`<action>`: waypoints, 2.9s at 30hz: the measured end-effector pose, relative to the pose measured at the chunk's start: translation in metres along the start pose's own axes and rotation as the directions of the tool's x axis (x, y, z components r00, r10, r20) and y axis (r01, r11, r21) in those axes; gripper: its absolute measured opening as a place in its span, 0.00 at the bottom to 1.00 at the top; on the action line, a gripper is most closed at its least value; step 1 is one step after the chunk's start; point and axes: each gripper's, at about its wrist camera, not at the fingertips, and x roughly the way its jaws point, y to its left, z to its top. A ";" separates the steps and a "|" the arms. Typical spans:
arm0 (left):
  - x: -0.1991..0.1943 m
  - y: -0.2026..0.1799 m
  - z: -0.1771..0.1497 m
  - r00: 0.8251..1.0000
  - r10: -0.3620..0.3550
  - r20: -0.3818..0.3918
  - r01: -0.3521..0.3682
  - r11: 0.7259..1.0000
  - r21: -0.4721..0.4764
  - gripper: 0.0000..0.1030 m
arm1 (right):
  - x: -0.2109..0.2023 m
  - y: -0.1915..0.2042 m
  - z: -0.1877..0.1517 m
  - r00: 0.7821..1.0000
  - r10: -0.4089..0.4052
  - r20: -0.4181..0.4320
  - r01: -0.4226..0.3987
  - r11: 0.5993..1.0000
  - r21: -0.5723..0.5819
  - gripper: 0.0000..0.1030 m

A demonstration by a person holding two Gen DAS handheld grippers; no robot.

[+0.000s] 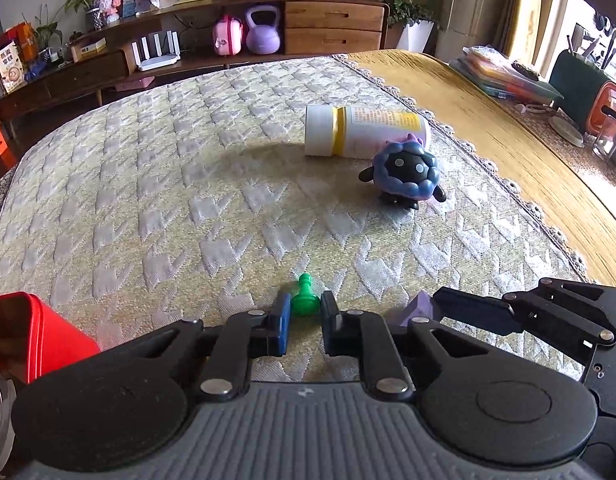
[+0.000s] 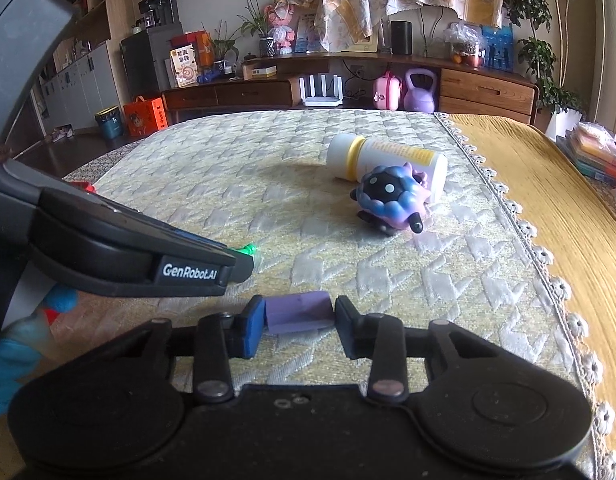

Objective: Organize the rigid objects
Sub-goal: 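Grasp the green toy with the left tool while the right tool grasps the purple eraser, then lower the green toy and purple eraser into the red tin box and open both tools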

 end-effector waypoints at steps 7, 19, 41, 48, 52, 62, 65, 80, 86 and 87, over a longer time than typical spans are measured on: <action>-0.006 0.002 0.000 1.000 0.010 -0.006 -0.010 1.000 -0.016 0.15 | -0.008 -0.002 -0.001 1.000 -0.006 -0.002 0.006 0.999 0.031 0.35; -0.044 0.005 -0.010 1.000 0.016 -0.009 -0.016 0.999 -0.043 0.15 | -0.049 -0.001 -0.001 1.000 0.000 0.011 -0.001 0.994 0.108 0.35; -0.150 0.038 -0.041 0.999 -0.001 0.040 0.005 0.995 -0.096 0.15 | -0.127 0.069 0.018 0.996 0.057 0.073 -0.059 0.998 0.021 0.35; -0.171 0.063 -0.055 0.999 0.009 0.043 -0.003 0.991 -0.137 0.15 | -0.136 0.096 0.024 0.993 0.088 0.080 -0.087 0.996 -0.020 0.35; -0.183 0.081 -0.063 0.999 0.012 0.046 -0.004 0.985 -0.171 0.15 | -0.137 0.110 0.026 0.991 0.109 0.078 -0.106 0.993 -0.043 0.35; -0.203 0.130 -0.079 0.996 0.065 0.056 -0.050 0.971 -0.233 0.15 | -0.130 0.148 0.031 0.986 0.153 0.063 -0.147 0.985 -0.091 0.35; -0.206 0.146 -0.084 0.995 0.081 0.054 -0.064 0.965 -0.253 0.15 | -0.125 0.159 0.032 0.985 0.166 0.053 -0.159 0.981 -0.109 0.35; -0.199 0.211 -0.097 0.988 0.153 0.027 -0.138 0.944 -0.301 0.15 | -0.089 0.204 0.040 0.978 0.209 -0.019 -0.209 0.962 -0.173 0.35; -0.182 0.228 -0.100 0.989 0.149 -0.017 -0.147 0.938 -0.314 0.15 | -0.063 0.220 0.039 0.976 0.208 -0.070 -0.218 0.956 -0.195 0.35; -0.179 0.230 -0.100 0.989 0.144 -0.023 -0.144 0.938 -0.315 0.15 | -0.058 0.222 0.039 0.976 0.204 -0.081 -0.216 0.956 -0.199 0.35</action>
